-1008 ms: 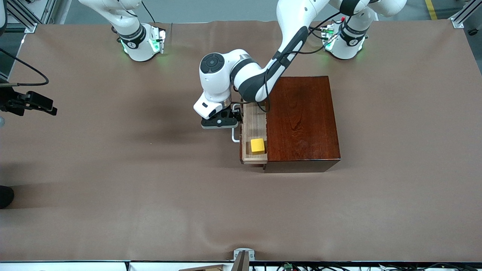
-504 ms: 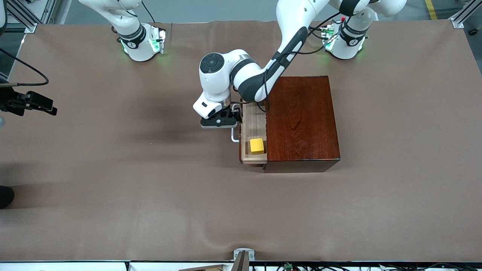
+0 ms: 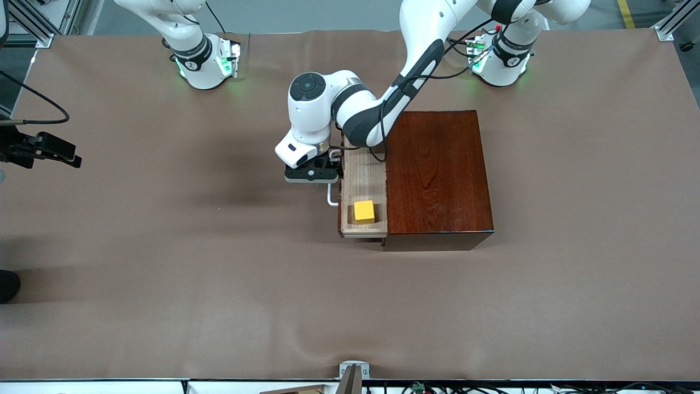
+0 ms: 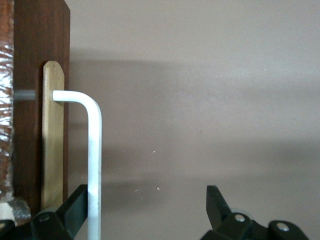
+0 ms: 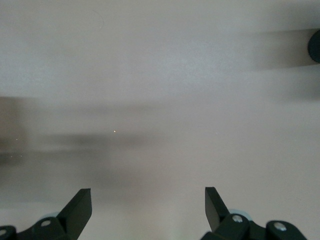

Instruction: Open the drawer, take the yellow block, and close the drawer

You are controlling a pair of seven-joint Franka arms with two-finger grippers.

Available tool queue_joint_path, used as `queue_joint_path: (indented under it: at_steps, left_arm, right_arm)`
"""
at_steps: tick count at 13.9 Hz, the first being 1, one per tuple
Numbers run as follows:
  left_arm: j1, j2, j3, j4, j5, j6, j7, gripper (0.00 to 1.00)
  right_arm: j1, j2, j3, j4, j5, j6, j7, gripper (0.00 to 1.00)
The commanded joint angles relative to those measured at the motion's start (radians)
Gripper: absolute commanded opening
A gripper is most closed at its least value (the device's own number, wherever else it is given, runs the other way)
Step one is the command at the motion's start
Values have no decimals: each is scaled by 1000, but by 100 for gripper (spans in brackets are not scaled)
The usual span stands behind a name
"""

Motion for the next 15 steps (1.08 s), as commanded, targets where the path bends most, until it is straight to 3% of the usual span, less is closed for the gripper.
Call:
queue_joint_path:
  at_steps: [1, 11, 15]
  left_arm:
    - [-16, 13, -61, 45, -32, 62, -31, 100]
    - [-4, -103, -42, 39, -29, 51, -37, 100]
    - [142, -198, -41, 37, -81, -9, -34, 100]
  right_arm:
    - [-6, 0, 8, 12, -5, -12, -7, 100]
    - [-3, 6, 8, 11, -3, -12, -10, 100]
    - [-1, 5, 10, 11, -5, -13, -10, 100]
